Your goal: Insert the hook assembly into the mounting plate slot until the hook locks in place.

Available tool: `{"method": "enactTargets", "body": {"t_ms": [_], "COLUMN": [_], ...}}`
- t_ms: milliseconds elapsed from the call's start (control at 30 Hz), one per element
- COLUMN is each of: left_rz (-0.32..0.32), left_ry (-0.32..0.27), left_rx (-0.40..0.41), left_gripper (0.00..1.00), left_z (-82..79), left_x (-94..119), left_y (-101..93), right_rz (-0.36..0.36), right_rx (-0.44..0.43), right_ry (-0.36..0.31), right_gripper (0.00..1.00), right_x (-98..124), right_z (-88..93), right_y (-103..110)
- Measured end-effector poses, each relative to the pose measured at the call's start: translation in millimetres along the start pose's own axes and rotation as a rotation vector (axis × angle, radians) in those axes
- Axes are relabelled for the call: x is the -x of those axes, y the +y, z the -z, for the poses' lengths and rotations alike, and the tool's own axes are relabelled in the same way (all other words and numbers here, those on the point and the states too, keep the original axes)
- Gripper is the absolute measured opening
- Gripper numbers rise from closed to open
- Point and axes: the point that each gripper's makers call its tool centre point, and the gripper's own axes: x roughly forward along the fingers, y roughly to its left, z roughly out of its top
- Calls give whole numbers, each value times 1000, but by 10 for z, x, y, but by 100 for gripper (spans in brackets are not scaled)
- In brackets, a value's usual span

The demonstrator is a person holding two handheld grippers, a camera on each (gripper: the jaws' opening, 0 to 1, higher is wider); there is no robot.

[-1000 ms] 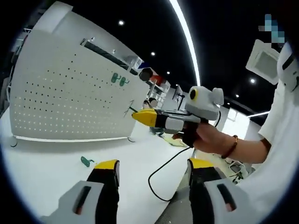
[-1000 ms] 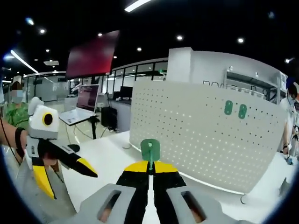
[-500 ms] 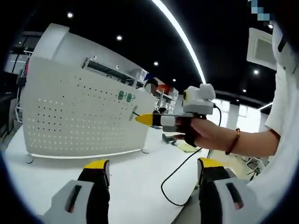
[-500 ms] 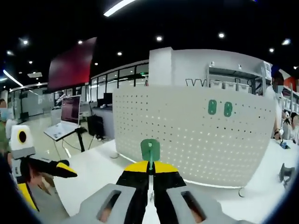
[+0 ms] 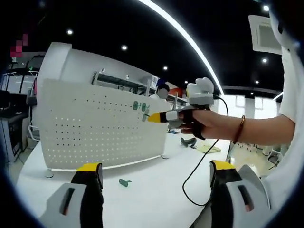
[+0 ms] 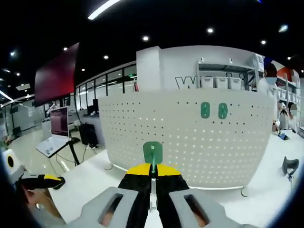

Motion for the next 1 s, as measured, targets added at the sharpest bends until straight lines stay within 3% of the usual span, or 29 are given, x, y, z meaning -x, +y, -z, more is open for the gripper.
{"method": "enactTargets", "body": {"t_ms": [467, 833, 1000], "left_rz": [-20, -2, 10], "left_ry": [13, 17, 1], "left_rx": [-58, -94, -75], "left_gripper": [99, 100, 100], "left_z": [-2, -28, -10], "left_x": [95, 37, -8], "left_y": [74, 122, 135], "right_rz": [85, 124, 148], "right_rx": [-1, -16, -1], "right_ry": [-15, -17, -5], "right_gripper": [0, 0, 0], "right_x": [-242, -424, -517], "right_z": [-282, -391, -407], "right_y": [-205, -317, -395]}}
